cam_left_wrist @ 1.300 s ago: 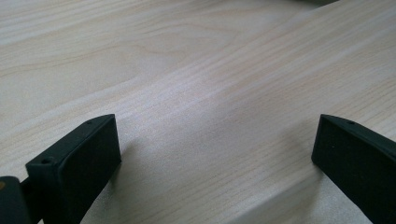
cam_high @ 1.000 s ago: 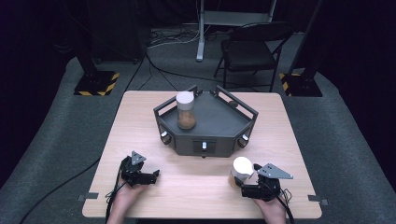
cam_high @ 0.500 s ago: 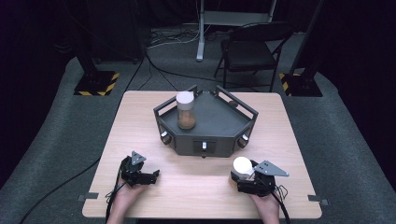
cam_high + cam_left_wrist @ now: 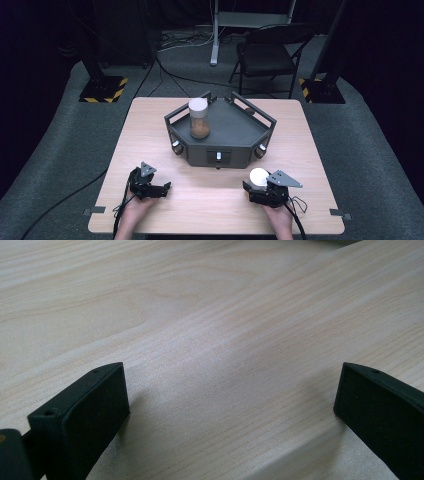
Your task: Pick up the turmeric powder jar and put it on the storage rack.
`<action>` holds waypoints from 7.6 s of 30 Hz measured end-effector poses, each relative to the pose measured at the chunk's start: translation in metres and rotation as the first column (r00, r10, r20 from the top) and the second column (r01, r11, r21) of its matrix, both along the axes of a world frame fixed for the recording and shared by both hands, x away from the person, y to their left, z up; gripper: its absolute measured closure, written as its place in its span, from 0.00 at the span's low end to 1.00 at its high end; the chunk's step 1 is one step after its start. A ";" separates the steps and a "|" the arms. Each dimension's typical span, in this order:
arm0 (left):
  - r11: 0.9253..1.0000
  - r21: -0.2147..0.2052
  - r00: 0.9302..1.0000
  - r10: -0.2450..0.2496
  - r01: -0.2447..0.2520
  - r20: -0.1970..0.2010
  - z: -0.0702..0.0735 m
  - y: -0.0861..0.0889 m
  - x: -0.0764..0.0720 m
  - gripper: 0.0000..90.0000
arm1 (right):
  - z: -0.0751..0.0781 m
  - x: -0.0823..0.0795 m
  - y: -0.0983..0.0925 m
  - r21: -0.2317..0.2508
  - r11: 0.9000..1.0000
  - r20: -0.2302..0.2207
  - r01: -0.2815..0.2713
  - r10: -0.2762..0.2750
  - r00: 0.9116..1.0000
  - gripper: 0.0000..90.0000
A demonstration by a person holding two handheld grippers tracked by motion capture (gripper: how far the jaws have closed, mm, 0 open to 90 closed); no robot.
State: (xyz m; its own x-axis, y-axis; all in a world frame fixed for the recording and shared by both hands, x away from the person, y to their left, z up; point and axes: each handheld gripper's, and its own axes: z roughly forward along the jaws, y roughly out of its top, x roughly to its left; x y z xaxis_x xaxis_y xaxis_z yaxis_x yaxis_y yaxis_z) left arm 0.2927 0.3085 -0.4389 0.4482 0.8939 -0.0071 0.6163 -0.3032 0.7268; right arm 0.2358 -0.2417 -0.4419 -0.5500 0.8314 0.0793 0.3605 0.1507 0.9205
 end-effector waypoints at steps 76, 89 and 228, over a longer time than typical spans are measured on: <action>1.000 0.000 1.000 -0.004 0.004 -0.001 0.000 0.000 0.000 0.01 | 0.140 0.060 0.026 -0.072 0.997 0.088 -0.041 0.047 0.995 0.33; 1.000 0.004 1.000 -0.009 0.009 -0.001 0.000 0.000 0.000 0.01 | 0.156 0.088 0.039 -0.076 0.997 0.099 -0.017 0.025 0.995 0.33; 1.000 0.000 1.000 -0.008 0.008 0.000 0.000 0.000 0.000 0.01 | 0.005 0.026 -0.053 -0.047 0.986 -0.114 0.161 -0.165 0.980 0.00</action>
